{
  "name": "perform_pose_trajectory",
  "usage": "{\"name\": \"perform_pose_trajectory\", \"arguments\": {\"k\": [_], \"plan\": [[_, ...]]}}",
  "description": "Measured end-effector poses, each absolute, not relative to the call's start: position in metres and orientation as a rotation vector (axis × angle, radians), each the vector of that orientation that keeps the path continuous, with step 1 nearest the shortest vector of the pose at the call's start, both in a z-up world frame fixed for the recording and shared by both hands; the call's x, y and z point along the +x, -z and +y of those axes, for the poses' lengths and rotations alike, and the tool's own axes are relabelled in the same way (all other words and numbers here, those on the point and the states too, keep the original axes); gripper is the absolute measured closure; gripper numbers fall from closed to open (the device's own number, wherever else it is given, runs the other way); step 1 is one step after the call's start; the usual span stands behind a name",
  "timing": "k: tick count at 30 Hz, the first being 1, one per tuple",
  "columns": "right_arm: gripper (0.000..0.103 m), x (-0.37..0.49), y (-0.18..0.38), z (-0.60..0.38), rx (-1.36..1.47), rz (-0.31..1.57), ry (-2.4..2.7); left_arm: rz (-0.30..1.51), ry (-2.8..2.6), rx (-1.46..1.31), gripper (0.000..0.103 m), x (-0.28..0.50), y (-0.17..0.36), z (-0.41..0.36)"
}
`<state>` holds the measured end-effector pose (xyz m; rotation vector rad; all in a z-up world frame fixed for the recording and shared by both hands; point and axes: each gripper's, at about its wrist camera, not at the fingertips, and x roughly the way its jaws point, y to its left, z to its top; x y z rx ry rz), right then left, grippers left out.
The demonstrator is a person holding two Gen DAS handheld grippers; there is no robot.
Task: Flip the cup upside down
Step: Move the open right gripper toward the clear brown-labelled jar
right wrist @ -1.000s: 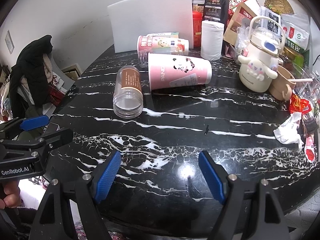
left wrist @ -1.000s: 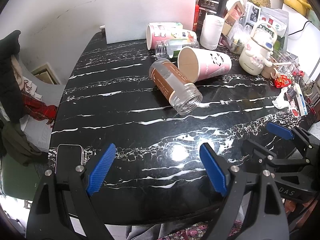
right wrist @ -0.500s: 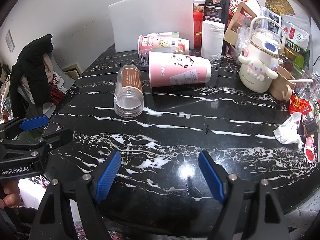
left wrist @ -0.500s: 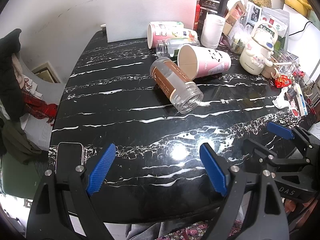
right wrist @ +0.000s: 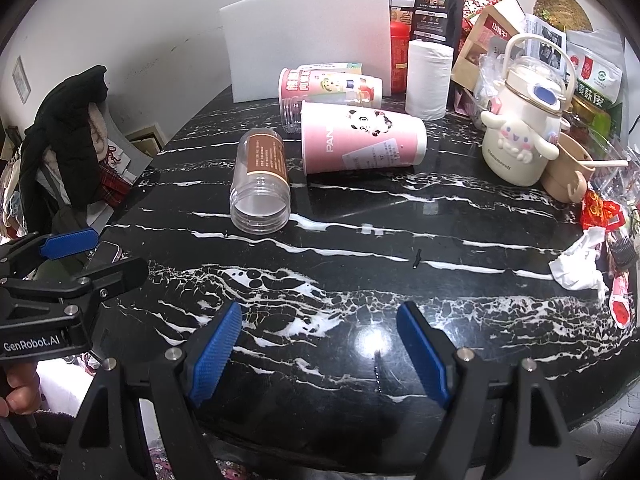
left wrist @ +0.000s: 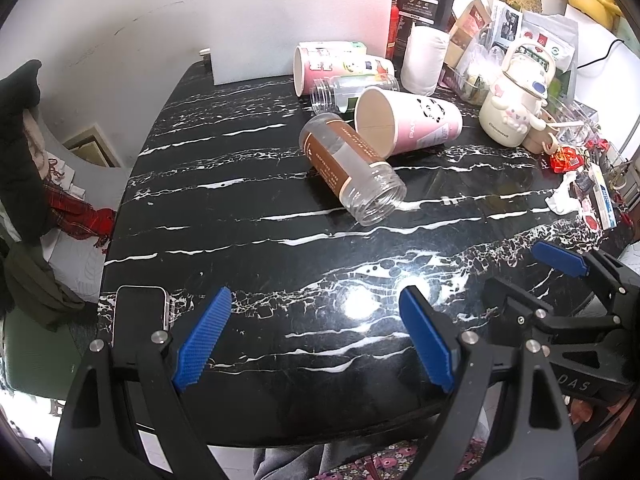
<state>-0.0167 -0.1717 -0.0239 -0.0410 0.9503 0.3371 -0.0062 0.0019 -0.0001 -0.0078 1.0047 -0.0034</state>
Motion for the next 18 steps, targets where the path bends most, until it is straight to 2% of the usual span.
{"name": "perform_pose_trajectory", "arguments": {"k": [18], "plan": [[0.023, -0.007, 0.021, -0.16, -0.063, 0.95, -0.366, 1.006, -0.04, -0.009, 0.018, -0.003, 0.001, 0.016]]}}
